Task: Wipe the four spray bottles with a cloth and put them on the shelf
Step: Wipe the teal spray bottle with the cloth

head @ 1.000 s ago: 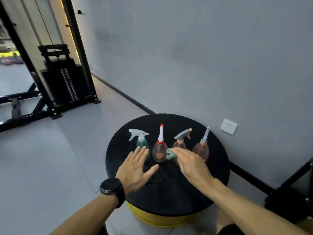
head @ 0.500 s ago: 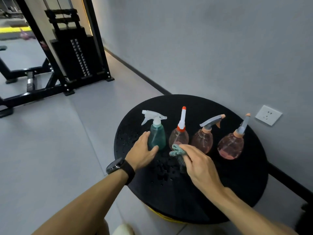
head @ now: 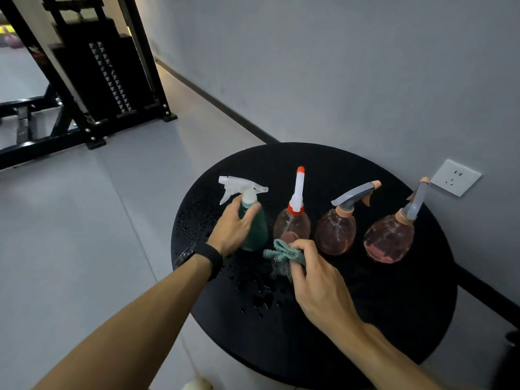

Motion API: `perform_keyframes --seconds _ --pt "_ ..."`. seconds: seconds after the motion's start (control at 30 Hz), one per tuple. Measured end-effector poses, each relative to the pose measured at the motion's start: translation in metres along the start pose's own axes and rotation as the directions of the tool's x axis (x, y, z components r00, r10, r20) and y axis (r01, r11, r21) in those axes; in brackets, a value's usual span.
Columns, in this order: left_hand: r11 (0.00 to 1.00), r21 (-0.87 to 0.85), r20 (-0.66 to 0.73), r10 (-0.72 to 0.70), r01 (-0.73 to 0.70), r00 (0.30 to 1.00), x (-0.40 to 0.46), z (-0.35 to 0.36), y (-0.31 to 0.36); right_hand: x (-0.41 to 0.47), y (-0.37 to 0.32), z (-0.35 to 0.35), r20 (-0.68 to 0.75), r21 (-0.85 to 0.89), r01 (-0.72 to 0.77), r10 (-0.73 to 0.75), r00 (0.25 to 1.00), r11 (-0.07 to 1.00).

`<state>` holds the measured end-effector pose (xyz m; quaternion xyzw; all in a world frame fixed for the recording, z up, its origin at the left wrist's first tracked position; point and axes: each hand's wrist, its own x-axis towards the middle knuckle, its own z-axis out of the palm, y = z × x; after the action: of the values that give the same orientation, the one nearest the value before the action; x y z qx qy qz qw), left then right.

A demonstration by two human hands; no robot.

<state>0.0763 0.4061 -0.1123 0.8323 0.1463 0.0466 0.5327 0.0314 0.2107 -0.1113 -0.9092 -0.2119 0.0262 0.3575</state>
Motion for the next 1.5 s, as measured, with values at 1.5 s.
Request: perform_keyframes --seconds 1.5 --pt "0.404 -0.848 0.304 -0.159 0.343 0.939 -0.037 -0.015 0.007 0.058 -0.058 0.035 -0.008 -0.095 0.311 -0.313 0.950 0.946"
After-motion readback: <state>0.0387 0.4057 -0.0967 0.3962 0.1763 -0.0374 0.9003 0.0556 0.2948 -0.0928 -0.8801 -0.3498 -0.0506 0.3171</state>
